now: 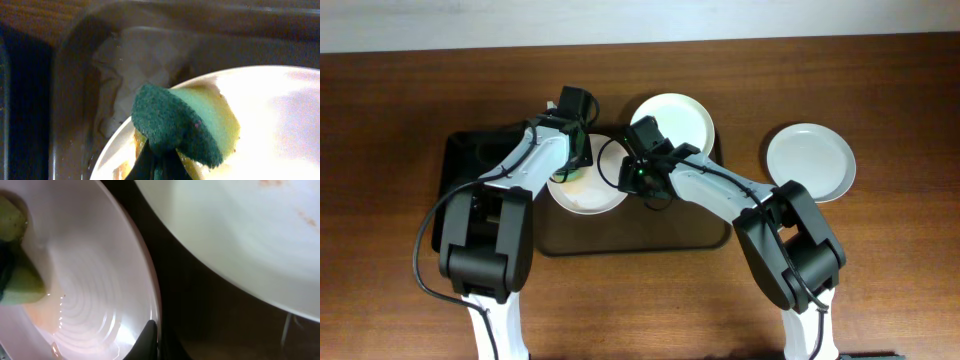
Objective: Clean dirty plates on tray and stack at the side
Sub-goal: 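Scrub the held plate with the sponge in the left gripper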
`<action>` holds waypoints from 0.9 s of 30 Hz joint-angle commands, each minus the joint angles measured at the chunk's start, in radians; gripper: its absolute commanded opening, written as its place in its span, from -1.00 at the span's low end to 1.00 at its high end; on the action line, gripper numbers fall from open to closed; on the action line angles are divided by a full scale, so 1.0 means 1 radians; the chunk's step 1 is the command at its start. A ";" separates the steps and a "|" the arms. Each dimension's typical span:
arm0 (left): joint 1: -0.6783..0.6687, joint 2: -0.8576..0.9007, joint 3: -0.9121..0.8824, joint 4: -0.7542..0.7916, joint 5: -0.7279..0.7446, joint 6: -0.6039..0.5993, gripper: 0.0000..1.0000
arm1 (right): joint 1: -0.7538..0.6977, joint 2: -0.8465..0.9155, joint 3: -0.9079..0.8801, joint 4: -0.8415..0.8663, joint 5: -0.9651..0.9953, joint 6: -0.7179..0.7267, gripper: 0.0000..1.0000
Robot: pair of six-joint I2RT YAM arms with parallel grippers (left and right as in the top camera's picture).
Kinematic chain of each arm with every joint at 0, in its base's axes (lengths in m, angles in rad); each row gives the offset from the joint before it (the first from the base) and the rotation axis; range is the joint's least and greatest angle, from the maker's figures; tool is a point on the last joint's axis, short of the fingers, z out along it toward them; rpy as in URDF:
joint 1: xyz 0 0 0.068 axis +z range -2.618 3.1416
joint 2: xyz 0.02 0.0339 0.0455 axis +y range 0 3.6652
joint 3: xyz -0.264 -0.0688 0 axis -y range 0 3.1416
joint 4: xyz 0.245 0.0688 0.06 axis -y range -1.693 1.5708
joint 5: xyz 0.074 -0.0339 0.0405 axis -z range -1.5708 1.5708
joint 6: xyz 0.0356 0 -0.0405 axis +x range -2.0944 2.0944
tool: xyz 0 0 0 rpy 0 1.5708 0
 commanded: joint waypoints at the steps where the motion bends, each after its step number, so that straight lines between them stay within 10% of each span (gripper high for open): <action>1: 0.042 0.068 -0.032 -0.105 0.319 0.114 -0.98 | 0.004 0.024 -0.009 -0.022 0.036 -0.018 -0.92; 8: 0.150 0.068 0.178 -0.290 0.728 0.268 -0.98 | 0.005 0.024 -0.009 -0.023 0.035 -0.021 -0.92; 14: 0.161 0.068 0.351 -0.428 0.315 0.172 -0.98 | 0.004 0.024 -0.009 -0.021 0.036 -0.021 -0.92; 27: -0.027 0.069 0.008 -0.273 0.320 0.140 -0.98 | 0.004 0.024 -0.009 -0.016 0.032 -0.029 -0.92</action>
